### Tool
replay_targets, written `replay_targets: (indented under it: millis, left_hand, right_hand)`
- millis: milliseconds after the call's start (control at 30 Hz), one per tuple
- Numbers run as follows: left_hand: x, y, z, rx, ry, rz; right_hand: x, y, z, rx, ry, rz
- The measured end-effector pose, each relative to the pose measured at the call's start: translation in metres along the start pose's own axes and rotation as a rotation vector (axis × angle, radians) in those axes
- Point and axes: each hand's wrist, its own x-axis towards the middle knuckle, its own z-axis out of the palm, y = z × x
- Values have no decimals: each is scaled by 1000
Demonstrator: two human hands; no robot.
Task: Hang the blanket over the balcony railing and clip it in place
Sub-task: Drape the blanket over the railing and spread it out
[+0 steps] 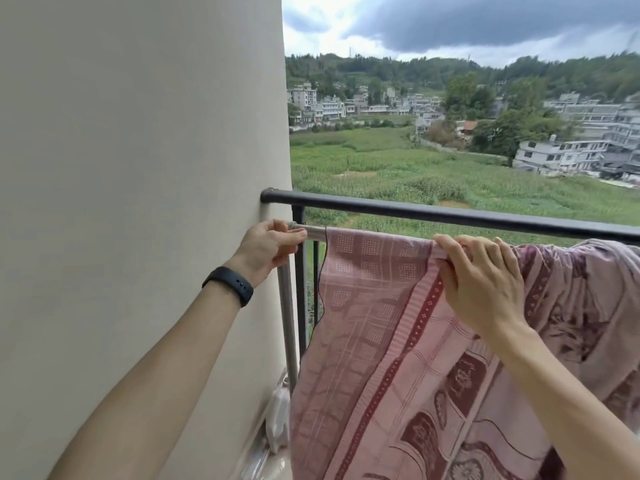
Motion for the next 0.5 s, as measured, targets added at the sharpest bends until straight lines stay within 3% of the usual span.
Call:
replay_targets:
  millis: [100, 267, 500]
  left_hand:
    - [-1, 1, -2, 304, 164, 34]
    - [-10, -16, 20, 686, -123, -30]
    - [0, -22, 27, 420, 88, 180]
  right_hand:
    - [4, -17, -5, 23, -74, 67]
    - [17, -62, -3, 92, -133, -14]
    - [32, -91, 12, 200, -87, -7]
